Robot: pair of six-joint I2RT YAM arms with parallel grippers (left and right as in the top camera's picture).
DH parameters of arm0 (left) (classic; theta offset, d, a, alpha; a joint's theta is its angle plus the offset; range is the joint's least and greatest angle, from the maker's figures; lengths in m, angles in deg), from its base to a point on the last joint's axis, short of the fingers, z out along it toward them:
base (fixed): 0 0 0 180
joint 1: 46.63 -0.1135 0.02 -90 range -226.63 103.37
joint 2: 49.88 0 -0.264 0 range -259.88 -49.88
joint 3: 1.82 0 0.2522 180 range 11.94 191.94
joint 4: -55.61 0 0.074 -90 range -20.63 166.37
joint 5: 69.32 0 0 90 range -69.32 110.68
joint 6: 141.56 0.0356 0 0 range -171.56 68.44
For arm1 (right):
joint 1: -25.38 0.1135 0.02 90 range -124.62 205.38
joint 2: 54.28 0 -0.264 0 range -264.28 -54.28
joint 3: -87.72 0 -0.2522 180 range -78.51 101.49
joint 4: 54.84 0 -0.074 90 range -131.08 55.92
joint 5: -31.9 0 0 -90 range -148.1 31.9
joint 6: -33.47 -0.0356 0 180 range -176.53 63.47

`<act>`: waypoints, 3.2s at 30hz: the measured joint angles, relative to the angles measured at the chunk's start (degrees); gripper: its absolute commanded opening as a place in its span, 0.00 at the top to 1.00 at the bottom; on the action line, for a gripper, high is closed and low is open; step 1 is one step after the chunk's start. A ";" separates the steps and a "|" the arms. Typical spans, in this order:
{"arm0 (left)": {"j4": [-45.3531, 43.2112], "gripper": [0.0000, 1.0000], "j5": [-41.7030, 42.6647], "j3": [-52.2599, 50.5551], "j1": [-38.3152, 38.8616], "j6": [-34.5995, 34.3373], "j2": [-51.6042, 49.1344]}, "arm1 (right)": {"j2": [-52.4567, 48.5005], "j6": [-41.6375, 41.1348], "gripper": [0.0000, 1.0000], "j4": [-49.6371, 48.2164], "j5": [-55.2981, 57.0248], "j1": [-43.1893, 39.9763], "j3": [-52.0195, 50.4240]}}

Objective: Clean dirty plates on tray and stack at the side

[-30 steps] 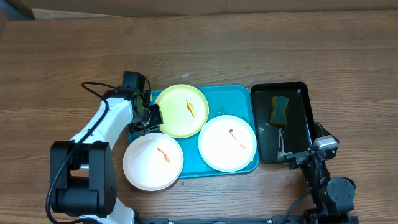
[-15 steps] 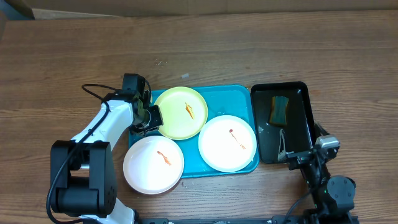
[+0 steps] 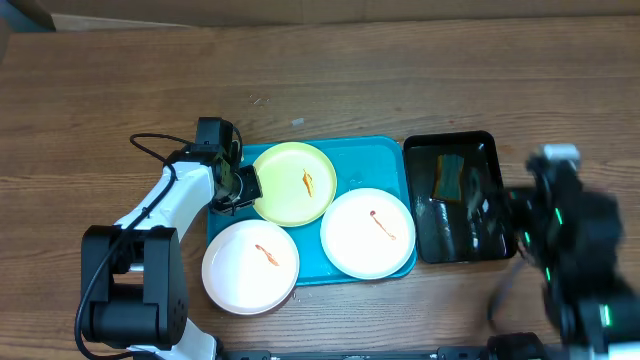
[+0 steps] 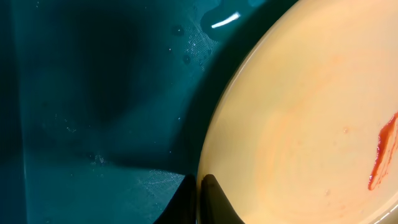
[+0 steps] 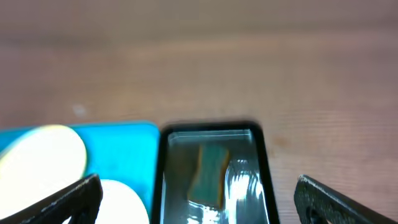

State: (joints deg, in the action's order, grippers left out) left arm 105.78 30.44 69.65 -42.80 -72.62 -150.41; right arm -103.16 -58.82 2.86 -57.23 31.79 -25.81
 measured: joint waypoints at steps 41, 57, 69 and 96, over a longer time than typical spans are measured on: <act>-0.09 0.82 0.02 -0.09 0.00 -0.02 0.00 | -54.95 -8.17 0.17 4.66 -3.41 0.00 15.06; -0.07 0.80 0.02 -0.11 0.00 -0.02 0.00 | -54.95 -7.98 0.96 -6.82 -0.59 0.04 7.23; -0.09 0.77 0.02 -0.11 0.00 -0.02 0.00 | -54.90 -8.22 0.15 -10.08 -0.59 0.00 7.28; -0.13 0.74 -0.07 -0.11 0.00 -0.02 0.00 | -54.90 -8.00 0.53 -8.90 -0.59 0.00 8.66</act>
State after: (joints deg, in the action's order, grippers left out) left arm 105.65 30.38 69.55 -42.80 -72.64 -150.41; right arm -158.07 -66.82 -6.04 -57.82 31.79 -17.15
